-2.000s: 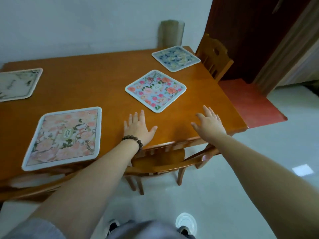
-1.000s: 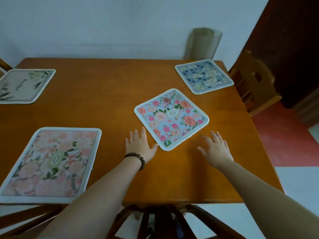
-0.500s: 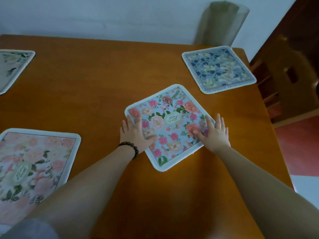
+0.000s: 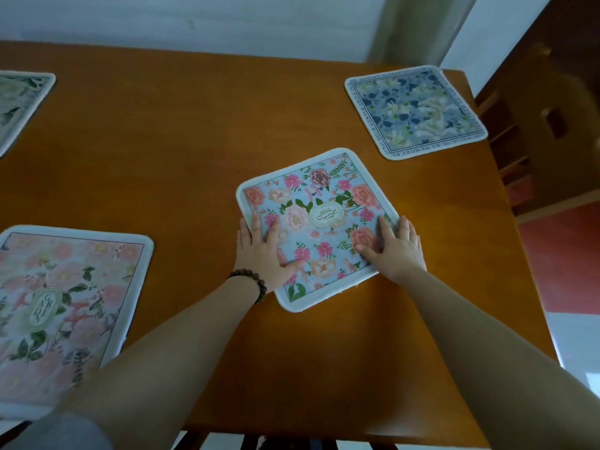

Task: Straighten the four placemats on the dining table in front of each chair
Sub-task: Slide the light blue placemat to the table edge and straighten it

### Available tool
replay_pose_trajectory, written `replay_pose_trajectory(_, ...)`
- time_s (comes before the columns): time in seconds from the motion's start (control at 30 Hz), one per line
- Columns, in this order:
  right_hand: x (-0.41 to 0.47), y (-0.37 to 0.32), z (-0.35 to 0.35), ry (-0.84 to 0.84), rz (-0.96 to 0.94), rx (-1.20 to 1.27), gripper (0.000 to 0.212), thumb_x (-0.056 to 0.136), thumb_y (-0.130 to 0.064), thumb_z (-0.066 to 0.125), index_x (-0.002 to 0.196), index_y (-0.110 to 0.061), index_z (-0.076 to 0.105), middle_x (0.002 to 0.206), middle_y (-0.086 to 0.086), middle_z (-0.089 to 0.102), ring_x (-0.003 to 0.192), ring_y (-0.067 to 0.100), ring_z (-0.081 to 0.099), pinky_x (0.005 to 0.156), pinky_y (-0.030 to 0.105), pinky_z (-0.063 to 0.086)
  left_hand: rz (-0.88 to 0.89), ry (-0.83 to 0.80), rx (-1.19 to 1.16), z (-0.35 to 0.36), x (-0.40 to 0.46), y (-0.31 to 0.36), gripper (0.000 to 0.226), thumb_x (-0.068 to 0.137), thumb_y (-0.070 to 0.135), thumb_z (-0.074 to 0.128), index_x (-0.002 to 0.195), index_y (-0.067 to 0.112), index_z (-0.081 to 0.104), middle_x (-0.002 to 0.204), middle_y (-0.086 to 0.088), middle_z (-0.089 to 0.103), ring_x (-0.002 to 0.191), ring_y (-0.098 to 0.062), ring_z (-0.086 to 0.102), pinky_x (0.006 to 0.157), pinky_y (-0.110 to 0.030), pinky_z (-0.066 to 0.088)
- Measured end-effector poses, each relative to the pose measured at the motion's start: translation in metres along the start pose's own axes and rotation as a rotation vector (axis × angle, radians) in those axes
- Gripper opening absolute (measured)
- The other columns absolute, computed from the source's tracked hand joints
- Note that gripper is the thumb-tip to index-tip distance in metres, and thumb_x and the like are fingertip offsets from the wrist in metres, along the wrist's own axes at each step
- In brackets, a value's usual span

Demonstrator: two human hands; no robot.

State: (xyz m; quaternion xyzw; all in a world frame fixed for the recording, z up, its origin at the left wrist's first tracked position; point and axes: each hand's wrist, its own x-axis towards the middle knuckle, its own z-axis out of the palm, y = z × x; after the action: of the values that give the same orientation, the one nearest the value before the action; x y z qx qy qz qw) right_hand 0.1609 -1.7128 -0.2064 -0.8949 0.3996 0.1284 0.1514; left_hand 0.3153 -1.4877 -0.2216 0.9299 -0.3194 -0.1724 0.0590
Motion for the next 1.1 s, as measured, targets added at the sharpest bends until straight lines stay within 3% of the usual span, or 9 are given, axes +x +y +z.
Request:
replay_pose_trajectory(0.27,-0.084,-0.006,0.03,-0.022,0.035,0.084,0.096,0.079,-0.077,0.043,0.151,-0.032,-0.002,0.158,0.015,-0.015,0.144,0.033,-0.012,0.116,0.043,0.002,0.044,-0.074,-0.05,0.011,-0.07,0.006,0.107,0.069,0.082,0.047,0.15,0.032,0.001,0.156,-0.007,-0.025,0.139,-0.039,-0.023,0.114,-0.051,0.0)
replay_pose_trajectory(0.8,-0.22,-0.011,0.076,-0.112,0.113,0.196,0.089,0.082,-0.066,0.051,0.149,-0.038,-0.001,0.158,0.007,-0.018,0.144,0.03,-0.016,0.116,0.044,0.009,0.039,-0.145,-0.079,0.025,-0.185,-0.023,0.103,0.07,0.076,0.057,0.15,0.033,0.008,0.159,-0.007,-0.01,0.141,-0.037,-0.021,0.115,-0.049,0.001)
replay_pose_trajectory(0.97,-0.231,-0.006,0.082,-0.043,0.104,0.158,0.084,0.083,-0.071,0.044,0.149,-0.036,0.004,0.16,0.01,-0.009,0.145,0.033,-0.005,0.116,0.045,0.011,0.033,-0.162,-0.077,0.031,-0.201,-0.025,0.115,0.063,0.082,0.056,0.15,0.033,-0.003,0.157,-0.01,-0.021,0.14,-0.036,-0.024,0.114,-0.051,-0.001)
replay_pose_trajectory(1.1,-0.211,-0.009,0.072,0.077,0.027,0.074,0.086,0.081,-0.079,0.03,0.149,-0.038,-0.002,0.16,0.01,-0.008,0.145,0.033,-0.005,0.115,0.049,0.001,0.003,-0.173,-0.015,0.036,-0.209,-0.015,0.128,0.051,0.093,0.047,0.143,0.039,-0.023,0.148,-0.009,-0.04,0.136,-0.04,-0.03,0.11,-0.057,-0.009)
